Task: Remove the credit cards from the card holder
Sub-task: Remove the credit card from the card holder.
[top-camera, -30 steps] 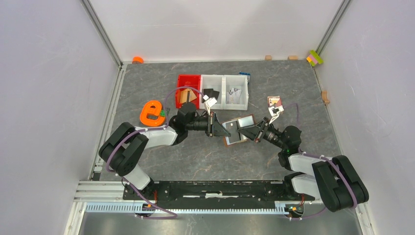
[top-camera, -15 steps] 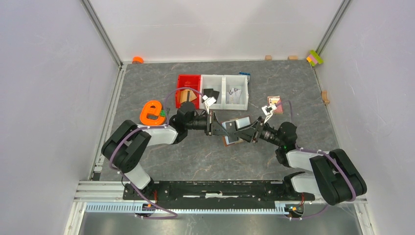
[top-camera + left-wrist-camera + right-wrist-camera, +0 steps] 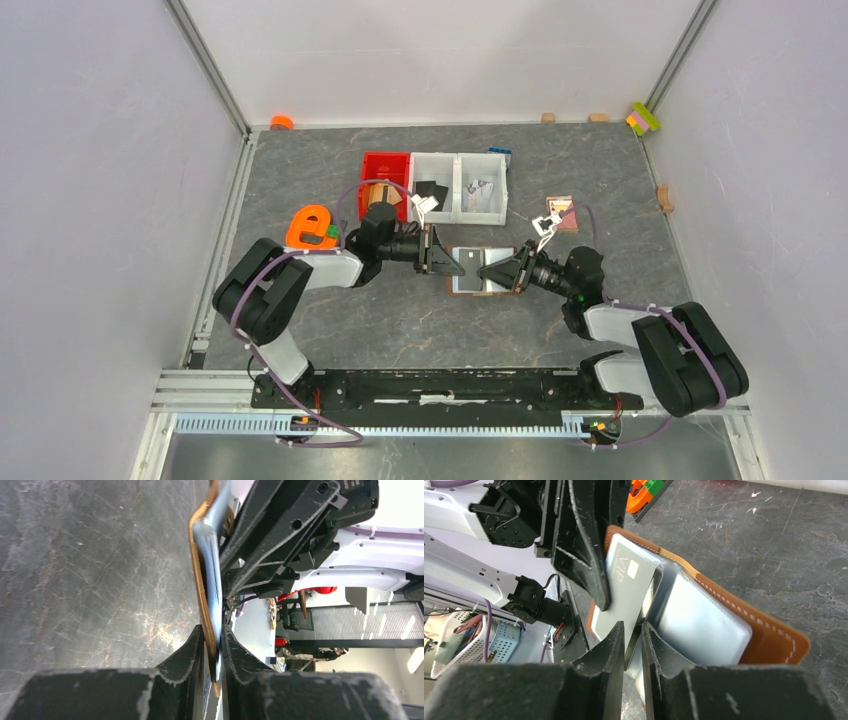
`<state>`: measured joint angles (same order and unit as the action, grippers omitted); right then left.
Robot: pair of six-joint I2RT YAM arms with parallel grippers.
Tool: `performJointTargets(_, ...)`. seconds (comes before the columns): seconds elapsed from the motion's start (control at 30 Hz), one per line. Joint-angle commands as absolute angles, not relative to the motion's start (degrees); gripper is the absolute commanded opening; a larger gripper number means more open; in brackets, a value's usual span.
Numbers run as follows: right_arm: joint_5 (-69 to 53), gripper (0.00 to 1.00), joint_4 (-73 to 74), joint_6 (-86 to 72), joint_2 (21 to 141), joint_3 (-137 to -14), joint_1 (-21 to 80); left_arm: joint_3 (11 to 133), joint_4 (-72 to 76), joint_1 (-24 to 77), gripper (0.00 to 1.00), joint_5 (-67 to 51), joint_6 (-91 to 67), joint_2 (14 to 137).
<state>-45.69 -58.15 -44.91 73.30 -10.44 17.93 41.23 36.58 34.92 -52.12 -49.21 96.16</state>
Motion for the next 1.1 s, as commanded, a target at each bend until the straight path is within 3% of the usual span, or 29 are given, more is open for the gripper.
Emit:
performJointTargets(0.0,-50.9,0.22,-64.8,-48.5,74.3,-11.3,19.5,44.9,37.8,34.3,0.02,-50.1,-49.0,99.4)
performJointTargets(0.3,-53.7,0.22,-80.5,-58.9,79.4,-9.9,19.8,44.7,37.8,34.2,0.02,-50.1,-48.3,99.2)
performJointTargets(0.57,-54.5,0.23,-85.6,-62.3,81.5,-10.2,20.8,45.2,37.6,34.5,0.02,-50.0,-48.2,100.4)
performJointTargets(0.77,-54.4,0.15,-88.1,-63.7,82.0,-9.9,20.9,46.3,32.7,35.4,0.02,-48.1,-44.9,100.2)
performJointTargets(0.97,-54.5,0.16,-90.3,-65.2,83.6,-9.9,20.9,47.5,29.8,36.6,0.02,-47.5,-43.0,100.4)
performJointTargets(1.07,-54.4,0.24,-90.4,-65.4,84.3,-10.1,21.1,47.5,30.5,36.9,0.02,-48.0,-43.1,100.1)
